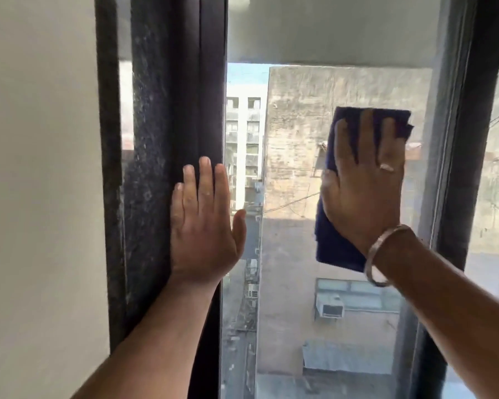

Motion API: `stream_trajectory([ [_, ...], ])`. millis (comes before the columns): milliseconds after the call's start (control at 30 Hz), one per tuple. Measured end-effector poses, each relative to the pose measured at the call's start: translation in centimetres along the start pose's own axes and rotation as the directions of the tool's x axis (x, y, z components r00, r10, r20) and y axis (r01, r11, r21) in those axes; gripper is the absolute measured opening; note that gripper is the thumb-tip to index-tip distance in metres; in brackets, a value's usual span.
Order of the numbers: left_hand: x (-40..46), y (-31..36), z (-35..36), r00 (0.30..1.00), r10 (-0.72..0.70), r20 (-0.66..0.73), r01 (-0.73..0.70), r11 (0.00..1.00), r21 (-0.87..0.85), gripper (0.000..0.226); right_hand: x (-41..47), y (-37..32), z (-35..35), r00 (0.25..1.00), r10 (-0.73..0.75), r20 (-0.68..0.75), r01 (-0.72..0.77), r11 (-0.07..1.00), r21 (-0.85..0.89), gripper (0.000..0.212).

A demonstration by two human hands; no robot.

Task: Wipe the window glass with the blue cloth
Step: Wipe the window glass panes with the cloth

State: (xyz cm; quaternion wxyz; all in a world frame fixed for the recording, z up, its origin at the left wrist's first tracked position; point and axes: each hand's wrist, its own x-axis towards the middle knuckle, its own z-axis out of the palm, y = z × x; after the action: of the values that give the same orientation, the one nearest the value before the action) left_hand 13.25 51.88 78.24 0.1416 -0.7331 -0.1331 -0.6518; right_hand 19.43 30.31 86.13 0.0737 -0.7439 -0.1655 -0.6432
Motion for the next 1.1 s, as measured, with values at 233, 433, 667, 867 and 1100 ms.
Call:
stream_trajectory([
  [233,0.0,0.2,-0.3,1.000,0.002,0.028,-0.002,1.000,-0.001,0.070,-13.8,4.9,1.3,0.718,-0.669,0.195,0.677,0.735,0.030,0.078],
  [433,-0.1,0.2,-0.2,0.999,-0.004,0.038,0.004,1.000,0.009,0.070,-5.1,3.0,-0.2,0.980,-0.190,0.052,0.193,0.979,-0.059,0.065],
  [667,-0.2,0.1,-0.1,1.000,0.007,-0.006,-0.007,1.000,0.007,0.067,-16.8,0.2,1.3,0.543,-0.784,0.300,0.809,0.585,0.063,0.086],
  [867,0.0,0.3,-0.1,1.000,-0.013,0.016,0.014,1.000,-0.019,0.067,-8.0,4.9,0.6,0.917,-0.365,0.162,0.382,0.920,-0.089,0.071],
  [1100,-0.2,0.1,-0.1,1.000,-0.003,0.021,0.003,1.000,-0.011,0.067,-17.4,0.3,1.7,0.618,-0.737,0.273,0.753,0.655,0.062,0.081],
])
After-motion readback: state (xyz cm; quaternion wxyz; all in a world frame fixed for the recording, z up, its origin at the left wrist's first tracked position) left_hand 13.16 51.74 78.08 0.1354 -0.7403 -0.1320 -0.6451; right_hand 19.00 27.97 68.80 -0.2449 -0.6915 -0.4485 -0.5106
